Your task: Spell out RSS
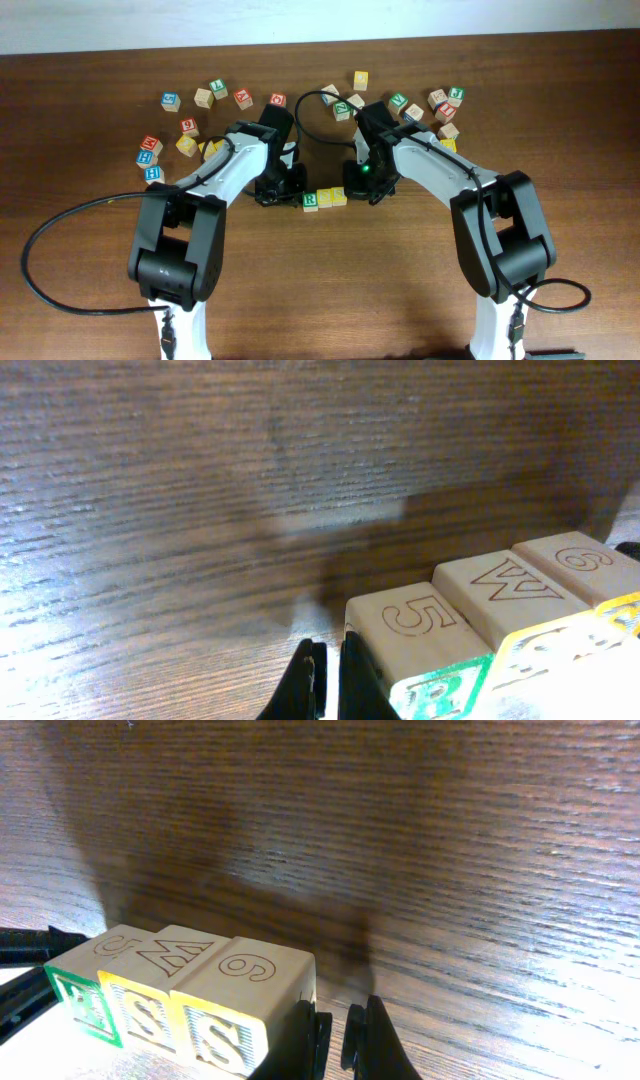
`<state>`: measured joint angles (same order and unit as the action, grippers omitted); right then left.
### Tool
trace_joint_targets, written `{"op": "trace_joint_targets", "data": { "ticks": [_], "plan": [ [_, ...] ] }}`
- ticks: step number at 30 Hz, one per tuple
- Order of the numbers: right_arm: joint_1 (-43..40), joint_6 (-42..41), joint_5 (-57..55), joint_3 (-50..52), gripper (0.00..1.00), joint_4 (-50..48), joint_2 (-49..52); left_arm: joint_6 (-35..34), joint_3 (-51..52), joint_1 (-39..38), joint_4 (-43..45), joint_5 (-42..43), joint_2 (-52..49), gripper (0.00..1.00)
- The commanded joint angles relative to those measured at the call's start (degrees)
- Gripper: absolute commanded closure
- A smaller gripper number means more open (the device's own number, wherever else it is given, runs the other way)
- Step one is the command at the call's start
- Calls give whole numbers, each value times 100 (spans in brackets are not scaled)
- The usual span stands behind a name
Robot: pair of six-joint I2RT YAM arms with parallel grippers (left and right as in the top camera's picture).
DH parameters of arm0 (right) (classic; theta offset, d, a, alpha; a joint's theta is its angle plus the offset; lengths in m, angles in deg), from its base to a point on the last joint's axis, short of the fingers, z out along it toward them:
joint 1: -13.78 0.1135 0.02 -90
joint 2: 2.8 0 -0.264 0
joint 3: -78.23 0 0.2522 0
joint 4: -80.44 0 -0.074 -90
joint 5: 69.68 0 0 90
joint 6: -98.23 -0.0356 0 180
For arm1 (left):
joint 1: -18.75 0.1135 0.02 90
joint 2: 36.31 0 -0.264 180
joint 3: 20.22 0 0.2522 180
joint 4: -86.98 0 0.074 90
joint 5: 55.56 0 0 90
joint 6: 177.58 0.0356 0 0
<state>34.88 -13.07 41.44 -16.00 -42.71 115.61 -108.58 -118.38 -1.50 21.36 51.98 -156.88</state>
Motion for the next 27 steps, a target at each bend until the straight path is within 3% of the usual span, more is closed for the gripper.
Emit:
{"op": "trace_joint_targets", "data": {
  "ticks": [1, 15, 27],
  "plan": [
    [63, -59, -131, 44, 96, 61, 85, 26, -118, 63, -199, -83, -59, 100],
    [63, -83, 125, 35, 96, 181, -11, 105, -463, 131, -1589, -603, 1274, 100],
    [66, -173, 142, 33, 96, 404, -15, -42, -461, 81, -1700, -603, 1311, 100]
  ]
}}
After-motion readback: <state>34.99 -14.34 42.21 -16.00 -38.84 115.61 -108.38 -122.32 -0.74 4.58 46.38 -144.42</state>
